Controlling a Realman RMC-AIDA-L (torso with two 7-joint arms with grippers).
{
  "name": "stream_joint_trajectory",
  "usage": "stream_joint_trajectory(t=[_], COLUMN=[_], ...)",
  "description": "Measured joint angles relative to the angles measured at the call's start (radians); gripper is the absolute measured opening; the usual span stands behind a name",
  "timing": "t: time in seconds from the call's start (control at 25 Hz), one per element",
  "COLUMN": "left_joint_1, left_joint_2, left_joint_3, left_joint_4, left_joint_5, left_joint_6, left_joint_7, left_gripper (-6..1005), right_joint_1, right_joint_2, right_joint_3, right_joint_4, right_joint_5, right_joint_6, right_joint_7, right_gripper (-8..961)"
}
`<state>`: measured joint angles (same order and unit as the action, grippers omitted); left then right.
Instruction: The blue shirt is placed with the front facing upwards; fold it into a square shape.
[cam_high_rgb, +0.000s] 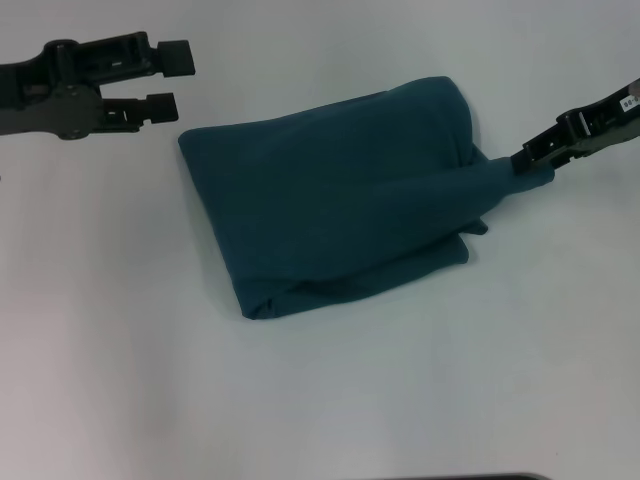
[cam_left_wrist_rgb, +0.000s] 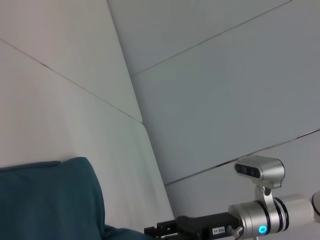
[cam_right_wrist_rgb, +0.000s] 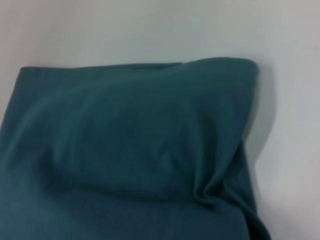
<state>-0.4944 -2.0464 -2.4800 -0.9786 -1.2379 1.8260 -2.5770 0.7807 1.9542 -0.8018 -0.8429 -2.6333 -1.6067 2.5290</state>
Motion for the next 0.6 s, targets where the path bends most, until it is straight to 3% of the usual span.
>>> stream_joint_trajectory(t=[0.24,0.52,0.6], left_joint_1=[-0.002,0.001,0.001], left_joint_2=[-0.003,-0.003,-0.002], left_joint_3=[0.0,-0.001,0.0], left_joint_4=[0.0,0.005,0.015], left_joint_5=[0.0,0.0,0.0], left_joint_6=[-0.002,-0.005,-0.006], left_joint_7=[0.0,0.008,0.011], left_gripper=[948,949,949], right_joint_1=[0.001,0.0,0.0], right_joint_2=[0.013,0.007,0.005], right_joint_3=[0.002,0.028,0.029], right_joint_4=[0.029,0.031,0.031], right_joint_5=[0.004,0.004,0.004], right_joint_6=[-0.008,-0.013,-0.015], right_joint_7=[0.002,0.004,0.005], right_gripper=[542,536,456])
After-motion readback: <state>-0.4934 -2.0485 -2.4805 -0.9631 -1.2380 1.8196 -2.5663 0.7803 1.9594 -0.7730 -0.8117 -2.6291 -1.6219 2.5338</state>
